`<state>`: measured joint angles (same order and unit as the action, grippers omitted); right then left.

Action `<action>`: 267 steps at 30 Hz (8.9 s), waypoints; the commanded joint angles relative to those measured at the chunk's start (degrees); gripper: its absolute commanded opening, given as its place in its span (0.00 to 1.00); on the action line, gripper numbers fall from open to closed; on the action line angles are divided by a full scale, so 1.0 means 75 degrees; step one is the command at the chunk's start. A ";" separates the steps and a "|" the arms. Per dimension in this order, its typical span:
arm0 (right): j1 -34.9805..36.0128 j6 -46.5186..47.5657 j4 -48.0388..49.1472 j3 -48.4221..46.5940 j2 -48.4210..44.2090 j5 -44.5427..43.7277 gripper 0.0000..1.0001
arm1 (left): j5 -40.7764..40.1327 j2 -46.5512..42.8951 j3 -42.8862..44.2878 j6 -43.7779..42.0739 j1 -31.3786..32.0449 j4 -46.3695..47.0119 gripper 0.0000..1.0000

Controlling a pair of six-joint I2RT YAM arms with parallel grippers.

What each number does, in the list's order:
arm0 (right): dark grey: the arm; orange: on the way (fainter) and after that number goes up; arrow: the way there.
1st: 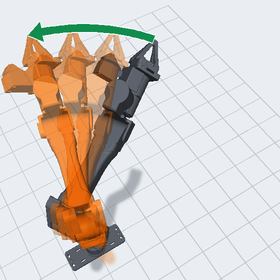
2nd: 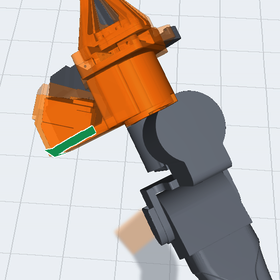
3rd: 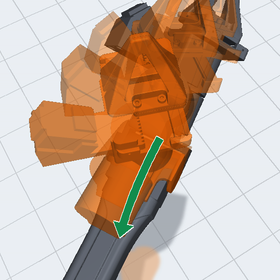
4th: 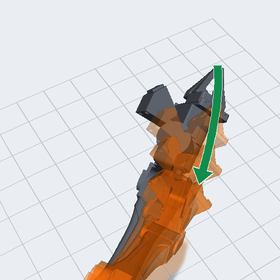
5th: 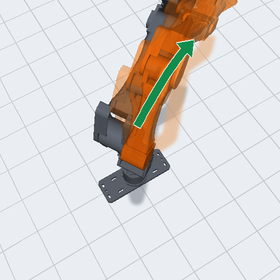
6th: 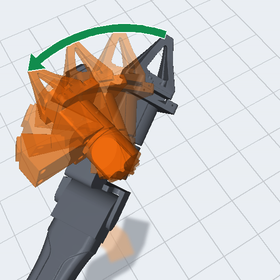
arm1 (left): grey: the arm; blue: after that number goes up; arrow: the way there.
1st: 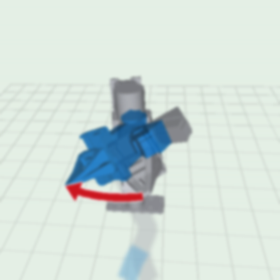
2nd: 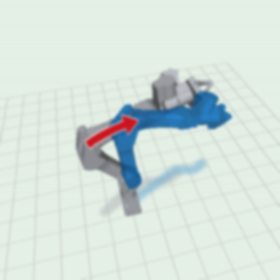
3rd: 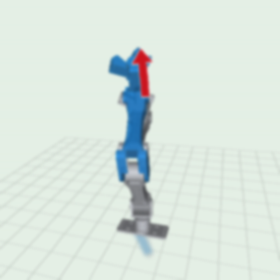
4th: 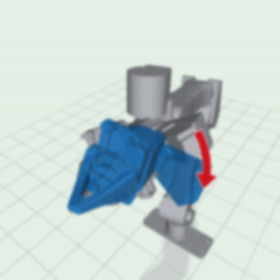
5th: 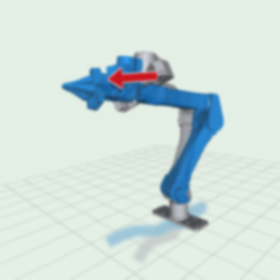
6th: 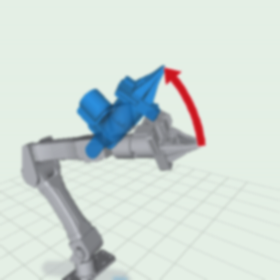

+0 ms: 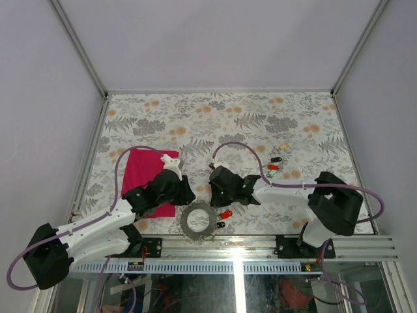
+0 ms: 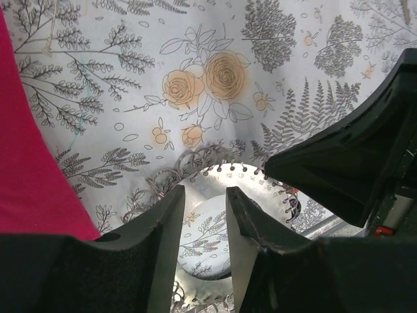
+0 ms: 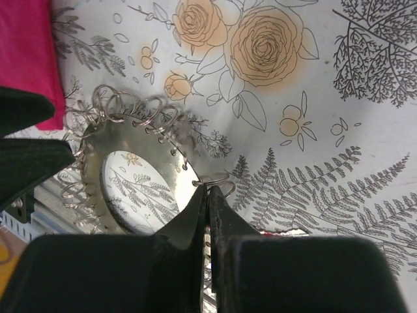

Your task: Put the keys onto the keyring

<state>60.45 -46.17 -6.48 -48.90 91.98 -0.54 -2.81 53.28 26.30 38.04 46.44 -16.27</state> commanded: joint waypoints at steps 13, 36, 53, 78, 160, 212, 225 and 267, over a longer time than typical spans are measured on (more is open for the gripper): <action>0.0073 0.3604 0.1284 0.0554 -0.2773 0.0617 0.00 | 0.0798 -0.1940 0.0832 -0.1047 -0.0056 0.1154 0.43; 0.0074 0.5651 0.2984 0.1772 -0.6238 0.1425 0.00 | 0.2981 -0.1992 0.1237 -0.3053 -0.0062 0.3553 0.51; 0.0073 0.4180 0.7052 0.3031 -0.6898 0.1818 0.00 | 0.4972 -0.1464 0.1864 -0.2770 -0.0065 0.3805 0.48; 0.0073 0.3726 0.8724 0.3024 -0.6463 0.2175 0.00 | 0.5621 -0.1163 0.2021 -0.2666 -0.0064 0.4669 0.40; 0.0073 0.6485 0.2119 0.0860 -0.5908 0.3736 0.31 | 0.3400 0.1238 0.6519 -0.6824 0.1888 -0.4245 0.00; 0.0076 0.2487 1.1365 0.2710 -0.5134 0.3675 0.00 | 0.3663 -0.2053 0.4321 -0.4513 0.1977 0.0714 0.26; 0.0073 0.2539 1.1199 0.2701 -0.5319 0.3532 0.00 | 0.3922 -0.1657 0.4202 -0.4497 0.1972 0.1259 0.29; 0.0073 0.4463 0.6888 0.2460 -0.7025 0.3506 0.24 | 0.3636 -0.0672 0.5557 -0.5422 0.1974 -0.1920 0.00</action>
<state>60.71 -19.42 54.74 -26.65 42.65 26.44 26.48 46.61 63.22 1.41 60.82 -22.17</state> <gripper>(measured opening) 0.214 0.010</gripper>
